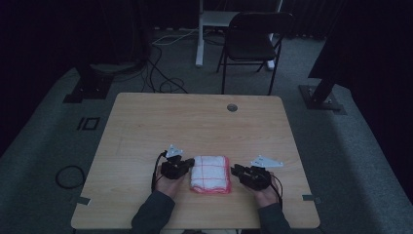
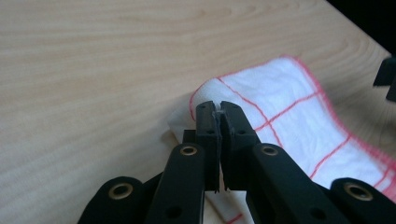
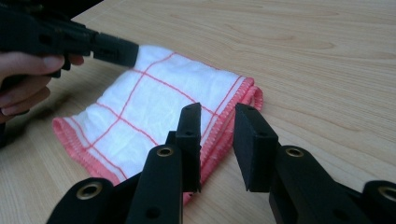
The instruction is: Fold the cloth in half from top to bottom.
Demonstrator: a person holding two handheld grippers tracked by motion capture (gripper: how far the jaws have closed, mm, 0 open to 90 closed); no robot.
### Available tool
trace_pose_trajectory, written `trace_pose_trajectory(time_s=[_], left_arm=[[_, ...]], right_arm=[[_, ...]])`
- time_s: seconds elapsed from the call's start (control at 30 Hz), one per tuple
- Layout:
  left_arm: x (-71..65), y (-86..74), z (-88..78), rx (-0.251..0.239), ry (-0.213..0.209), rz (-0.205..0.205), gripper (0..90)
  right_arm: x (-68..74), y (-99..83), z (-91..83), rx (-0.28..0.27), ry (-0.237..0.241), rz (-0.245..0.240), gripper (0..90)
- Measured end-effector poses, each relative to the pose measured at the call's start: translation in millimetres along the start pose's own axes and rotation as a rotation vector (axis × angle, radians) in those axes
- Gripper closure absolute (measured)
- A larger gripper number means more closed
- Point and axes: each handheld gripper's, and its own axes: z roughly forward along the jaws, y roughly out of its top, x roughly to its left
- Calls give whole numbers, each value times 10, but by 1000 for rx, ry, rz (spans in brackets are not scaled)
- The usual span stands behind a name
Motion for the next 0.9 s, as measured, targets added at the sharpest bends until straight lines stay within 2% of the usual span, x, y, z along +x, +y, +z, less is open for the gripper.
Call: trace_pose_trajectory(time_s=[0.23,0.43,0.6,0.9], left_arm=[[121,17,94,-9,30,-50,871],[208,-6,159,2,44,-60,844],[241,12,107,-18,49,-63,764],[340,61,-37,-53,78,-51,726]], right_arm=[[-9,-10,11,5,-3,-1,727],[-21,-17,4,6,-7,1,727],[-38,-22,-11,5,-13,5,724],[-82,-51,-25,5,-25,15,722]])
